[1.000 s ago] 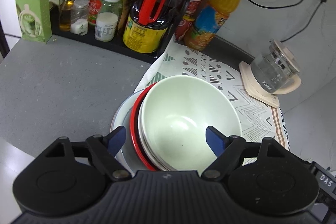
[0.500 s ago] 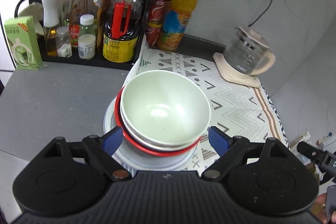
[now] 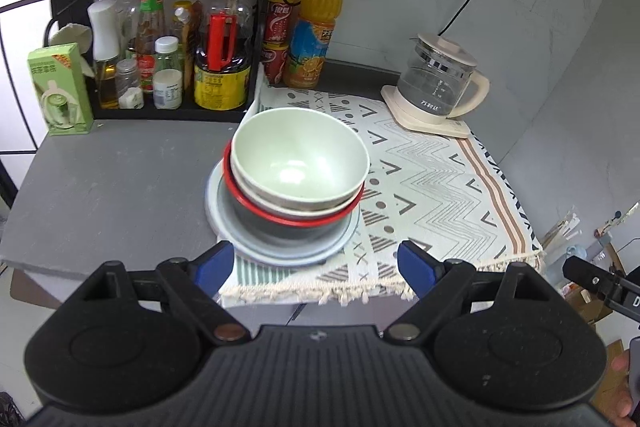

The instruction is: Organize plates and bowls

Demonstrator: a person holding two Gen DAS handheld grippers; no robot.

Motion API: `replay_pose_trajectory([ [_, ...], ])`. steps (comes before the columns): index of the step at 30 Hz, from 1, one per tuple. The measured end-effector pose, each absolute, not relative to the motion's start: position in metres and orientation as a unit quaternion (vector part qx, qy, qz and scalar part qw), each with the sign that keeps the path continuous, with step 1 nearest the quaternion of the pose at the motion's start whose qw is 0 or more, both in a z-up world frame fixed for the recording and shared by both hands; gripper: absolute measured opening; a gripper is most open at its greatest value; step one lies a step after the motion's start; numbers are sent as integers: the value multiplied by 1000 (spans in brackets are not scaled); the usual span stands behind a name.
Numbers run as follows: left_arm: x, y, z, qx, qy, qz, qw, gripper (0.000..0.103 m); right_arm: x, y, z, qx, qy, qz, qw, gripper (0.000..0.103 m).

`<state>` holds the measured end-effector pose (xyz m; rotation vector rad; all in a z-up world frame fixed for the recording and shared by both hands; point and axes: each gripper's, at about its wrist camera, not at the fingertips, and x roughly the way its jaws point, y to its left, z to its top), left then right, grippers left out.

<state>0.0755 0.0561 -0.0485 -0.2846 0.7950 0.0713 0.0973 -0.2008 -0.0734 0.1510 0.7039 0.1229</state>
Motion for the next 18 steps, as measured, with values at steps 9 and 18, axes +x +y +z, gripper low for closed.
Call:
replay_pose_trajectory([
  [9,31,56,-48,-117,380,34,917,87,57,-194,-74,83,343,81,932,103],
  [18,-5,50,-44,-109,367,14,924,87,19,-186,-70,63,335,94,935,103],
])
